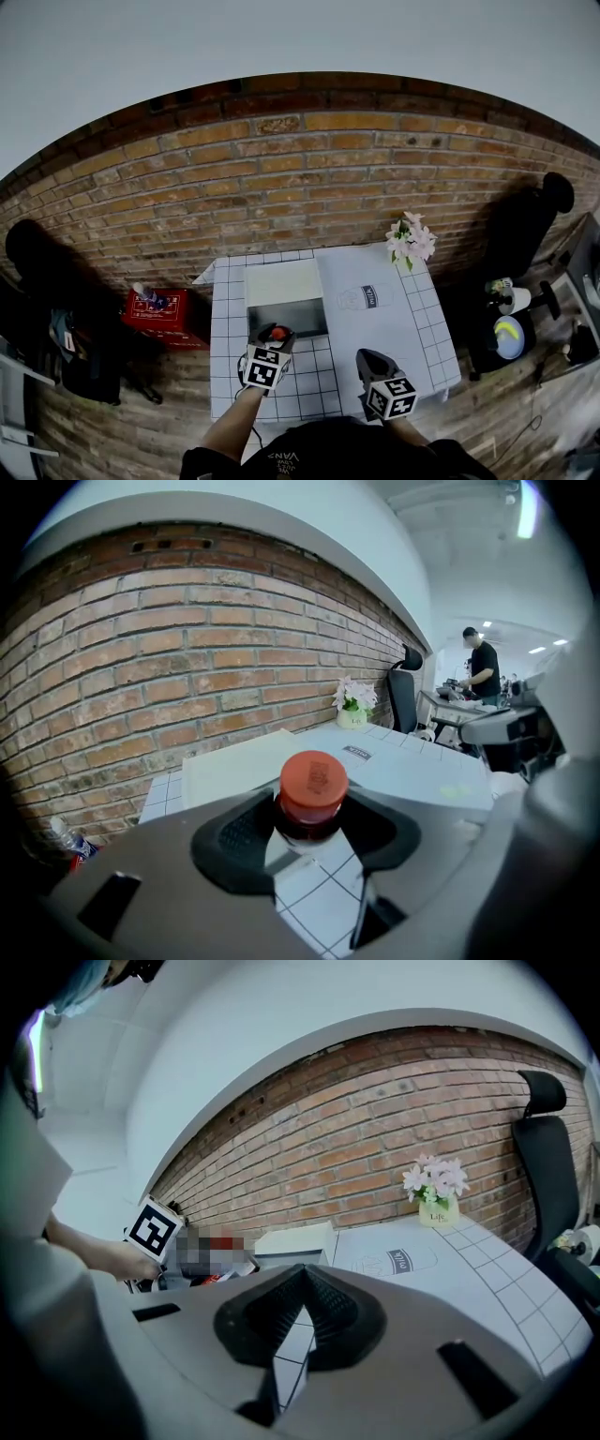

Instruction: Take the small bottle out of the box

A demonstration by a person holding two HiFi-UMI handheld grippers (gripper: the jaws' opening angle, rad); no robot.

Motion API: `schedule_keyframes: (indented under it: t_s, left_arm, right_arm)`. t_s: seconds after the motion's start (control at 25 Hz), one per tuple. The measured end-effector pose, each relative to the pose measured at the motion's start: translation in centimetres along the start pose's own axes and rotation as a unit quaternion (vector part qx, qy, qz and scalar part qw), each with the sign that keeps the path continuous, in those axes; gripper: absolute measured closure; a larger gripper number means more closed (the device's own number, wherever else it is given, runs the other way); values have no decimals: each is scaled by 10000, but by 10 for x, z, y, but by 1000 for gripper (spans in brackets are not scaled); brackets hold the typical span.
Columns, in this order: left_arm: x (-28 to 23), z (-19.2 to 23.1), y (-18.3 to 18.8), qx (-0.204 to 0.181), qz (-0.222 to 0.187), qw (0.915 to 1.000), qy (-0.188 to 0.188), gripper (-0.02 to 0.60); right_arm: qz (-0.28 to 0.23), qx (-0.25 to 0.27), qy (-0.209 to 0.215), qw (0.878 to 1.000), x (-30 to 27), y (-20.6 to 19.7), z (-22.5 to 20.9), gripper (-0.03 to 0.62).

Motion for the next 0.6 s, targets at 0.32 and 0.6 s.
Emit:
schedule_keyframes:
  t_s: [0.32,0.6]
  left_arm:
    - [39,4,-31,32,4,10000,-83,357]
    - [72,9,-61,105,22,9998,-161,357]
  right_arm:
    - [-43,-13,-66,10000,16,-12,40,595]
    - [-4,-94,-150,9998,32,-29,76,595]
Point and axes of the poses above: the fingertips, and each gripper's own axes: x backward along the fingers, z to its left, y out of its top, the point moved 9 cm from there along x, backward along the fingers, and after that the axes turned 10 degrees about x, right-handed, at the moved point
